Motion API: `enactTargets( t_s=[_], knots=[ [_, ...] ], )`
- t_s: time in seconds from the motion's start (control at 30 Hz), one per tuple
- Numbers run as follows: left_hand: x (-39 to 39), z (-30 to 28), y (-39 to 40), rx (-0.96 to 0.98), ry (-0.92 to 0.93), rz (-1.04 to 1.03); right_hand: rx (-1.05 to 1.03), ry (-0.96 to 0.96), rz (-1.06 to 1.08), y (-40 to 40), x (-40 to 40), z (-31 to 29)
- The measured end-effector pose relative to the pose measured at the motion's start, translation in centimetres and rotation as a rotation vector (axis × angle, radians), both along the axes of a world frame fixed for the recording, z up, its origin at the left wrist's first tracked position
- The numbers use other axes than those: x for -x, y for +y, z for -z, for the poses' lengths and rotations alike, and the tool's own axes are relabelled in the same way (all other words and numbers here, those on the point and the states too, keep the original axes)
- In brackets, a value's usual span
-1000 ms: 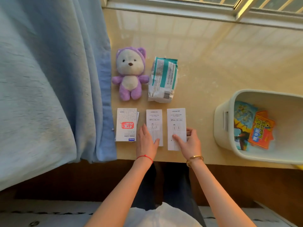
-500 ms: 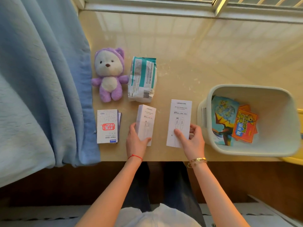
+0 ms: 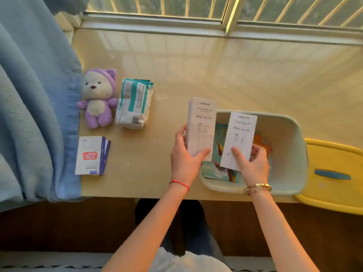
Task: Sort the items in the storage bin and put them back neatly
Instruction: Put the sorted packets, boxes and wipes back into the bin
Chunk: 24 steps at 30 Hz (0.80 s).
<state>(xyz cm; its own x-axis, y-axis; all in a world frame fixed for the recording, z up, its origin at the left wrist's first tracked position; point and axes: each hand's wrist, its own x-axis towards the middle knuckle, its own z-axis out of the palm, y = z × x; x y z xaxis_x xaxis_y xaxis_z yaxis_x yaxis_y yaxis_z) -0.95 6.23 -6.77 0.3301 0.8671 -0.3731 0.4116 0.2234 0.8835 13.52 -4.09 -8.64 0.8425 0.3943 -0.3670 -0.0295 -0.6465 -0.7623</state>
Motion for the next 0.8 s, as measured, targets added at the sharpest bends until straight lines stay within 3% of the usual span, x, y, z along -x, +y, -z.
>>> enactTargets(
  t_s=[0.3,0.5,0.67,0.8],
  knots=[
    [-8.6,6.7,-4.9,0.075,0.162,0.059,0.190,0.158,-0.051,-2.0,-6.5,6.2],
    [-9.9,11.5,-4.9,0.221,0.407,0.025,0.286,0.172,-0.154,-1.9,-8.0,9.2],
    [-10.5,12.0,-4.2,0.182,0.577,0.123,0.417,0.018,-0.302,-2.5,-8.1,9.9],
    [-10.0,10.1,-4.3,0.015,0.595,0.262,0.433,-0.194,-0.407,-3.0,-8.0,8.3]
  ],
)
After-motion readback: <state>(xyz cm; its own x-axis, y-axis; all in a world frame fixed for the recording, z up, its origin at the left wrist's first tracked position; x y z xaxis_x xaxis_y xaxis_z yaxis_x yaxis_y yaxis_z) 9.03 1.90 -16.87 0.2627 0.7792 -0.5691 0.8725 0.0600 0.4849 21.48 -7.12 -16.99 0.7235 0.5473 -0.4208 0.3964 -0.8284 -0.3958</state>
